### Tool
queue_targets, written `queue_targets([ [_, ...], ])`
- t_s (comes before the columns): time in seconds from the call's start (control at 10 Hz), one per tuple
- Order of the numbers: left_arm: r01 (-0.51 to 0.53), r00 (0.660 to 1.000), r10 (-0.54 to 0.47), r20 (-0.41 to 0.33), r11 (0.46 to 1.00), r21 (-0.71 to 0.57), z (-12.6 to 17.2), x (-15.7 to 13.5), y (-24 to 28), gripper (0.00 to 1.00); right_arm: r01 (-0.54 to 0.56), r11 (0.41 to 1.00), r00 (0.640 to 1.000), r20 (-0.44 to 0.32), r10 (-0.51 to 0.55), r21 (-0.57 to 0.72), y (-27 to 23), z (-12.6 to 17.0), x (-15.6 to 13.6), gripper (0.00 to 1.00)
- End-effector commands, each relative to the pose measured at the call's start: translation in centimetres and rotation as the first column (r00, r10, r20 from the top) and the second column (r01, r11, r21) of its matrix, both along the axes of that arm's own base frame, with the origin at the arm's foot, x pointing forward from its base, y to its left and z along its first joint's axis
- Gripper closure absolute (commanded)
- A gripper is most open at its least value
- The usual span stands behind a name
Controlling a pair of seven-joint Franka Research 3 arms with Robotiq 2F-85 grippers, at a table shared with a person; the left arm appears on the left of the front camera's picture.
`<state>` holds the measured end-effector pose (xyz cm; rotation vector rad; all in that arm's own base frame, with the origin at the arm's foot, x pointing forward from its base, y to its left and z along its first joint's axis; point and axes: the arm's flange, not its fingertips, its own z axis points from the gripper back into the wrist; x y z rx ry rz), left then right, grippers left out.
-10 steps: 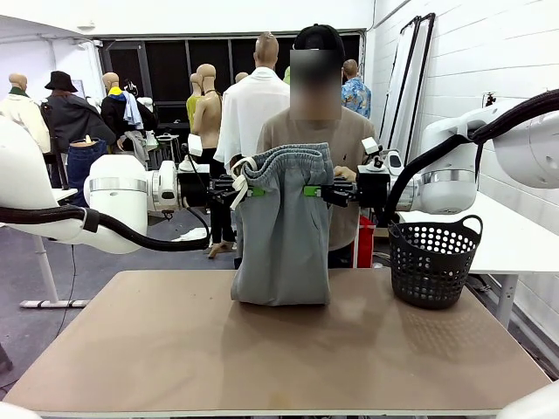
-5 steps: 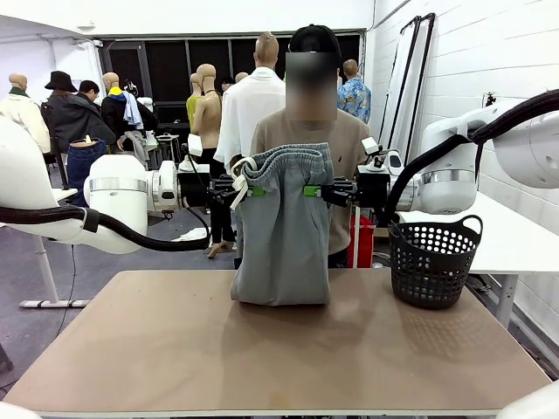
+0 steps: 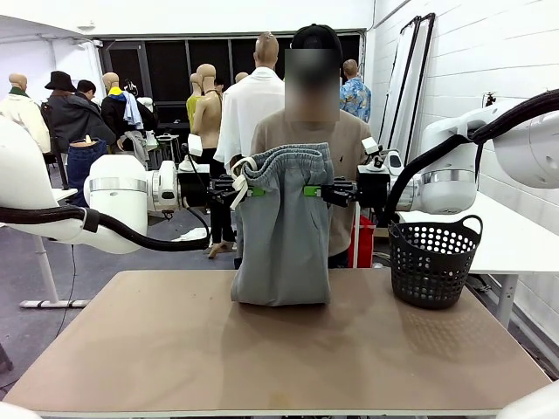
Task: Fold the training pants.
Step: Release the ends of the Training pants and then grab the overlapped ends.
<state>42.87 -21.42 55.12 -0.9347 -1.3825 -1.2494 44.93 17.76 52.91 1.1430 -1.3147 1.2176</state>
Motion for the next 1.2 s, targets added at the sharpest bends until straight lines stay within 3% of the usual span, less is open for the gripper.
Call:
queue_targets([
  [0.0,-0.004,1.000,0.005,0.017,1.000,-0.008,0.17,-0.08,-0.05,1.00,0.000,1.000,1.000,0.004,0.000,-0.001,0.05,0.22,-0.08,1.00],
  [1.1,-0.004,1.000,0.005,0.017,1.000,-0.008,0.17,-0.08,-0.05,1.00,0.000,1.000,1.000,0.004,0.000,-0.001,0.05,0.22,-0.08,1.00],
])
